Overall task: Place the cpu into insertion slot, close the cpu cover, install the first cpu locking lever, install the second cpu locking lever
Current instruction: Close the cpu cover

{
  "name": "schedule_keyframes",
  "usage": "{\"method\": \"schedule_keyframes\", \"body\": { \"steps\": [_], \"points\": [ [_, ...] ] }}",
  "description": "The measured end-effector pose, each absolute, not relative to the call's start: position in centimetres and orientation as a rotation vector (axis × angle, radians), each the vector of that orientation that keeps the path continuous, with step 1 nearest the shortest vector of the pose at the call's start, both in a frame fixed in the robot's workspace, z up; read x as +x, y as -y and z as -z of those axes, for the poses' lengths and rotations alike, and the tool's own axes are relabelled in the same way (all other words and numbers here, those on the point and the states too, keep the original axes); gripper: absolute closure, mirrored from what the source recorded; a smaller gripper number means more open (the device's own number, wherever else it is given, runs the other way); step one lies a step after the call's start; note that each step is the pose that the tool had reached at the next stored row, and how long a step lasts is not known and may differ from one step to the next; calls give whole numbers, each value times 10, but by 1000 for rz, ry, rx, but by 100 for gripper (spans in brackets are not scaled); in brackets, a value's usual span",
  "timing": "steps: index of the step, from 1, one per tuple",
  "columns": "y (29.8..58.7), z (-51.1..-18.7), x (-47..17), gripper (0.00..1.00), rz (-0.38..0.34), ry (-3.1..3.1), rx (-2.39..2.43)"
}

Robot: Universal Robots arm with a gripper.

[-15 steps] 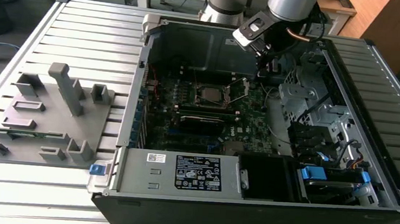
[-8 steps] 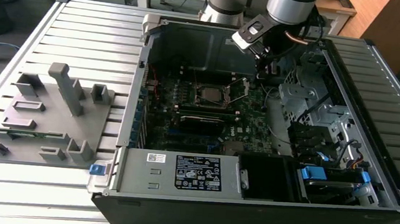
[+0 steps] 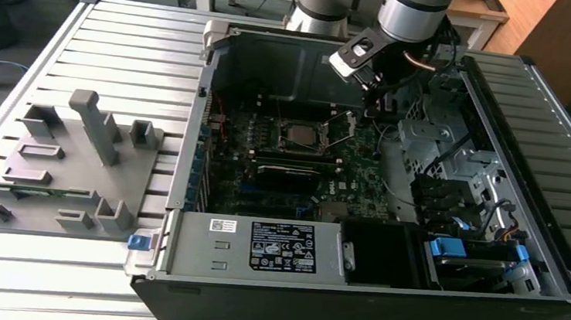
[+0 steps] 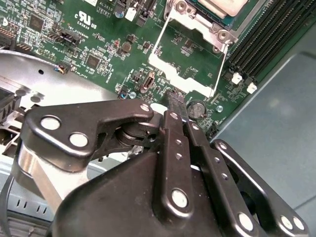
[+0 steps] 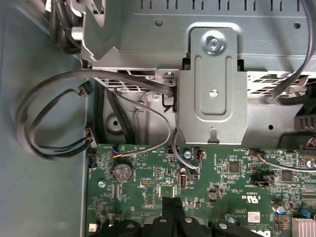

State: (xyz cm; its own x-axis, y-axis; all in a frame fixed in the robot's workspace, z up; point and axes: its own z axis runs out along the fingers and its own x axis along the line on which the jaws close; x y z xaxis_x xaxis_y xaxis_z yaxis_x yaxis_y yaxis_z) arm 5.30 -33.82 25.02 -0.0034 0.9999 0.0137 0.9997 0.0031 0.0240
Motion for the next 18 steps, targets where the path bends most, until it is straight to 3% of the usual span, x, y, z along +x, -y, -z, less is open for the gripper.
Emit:
{"method": "schedule_keyframes", "body": {
  "steps": [18],
  "points": [
    [338,-240,49,89,-42,-2219,2212]
  ]
}}
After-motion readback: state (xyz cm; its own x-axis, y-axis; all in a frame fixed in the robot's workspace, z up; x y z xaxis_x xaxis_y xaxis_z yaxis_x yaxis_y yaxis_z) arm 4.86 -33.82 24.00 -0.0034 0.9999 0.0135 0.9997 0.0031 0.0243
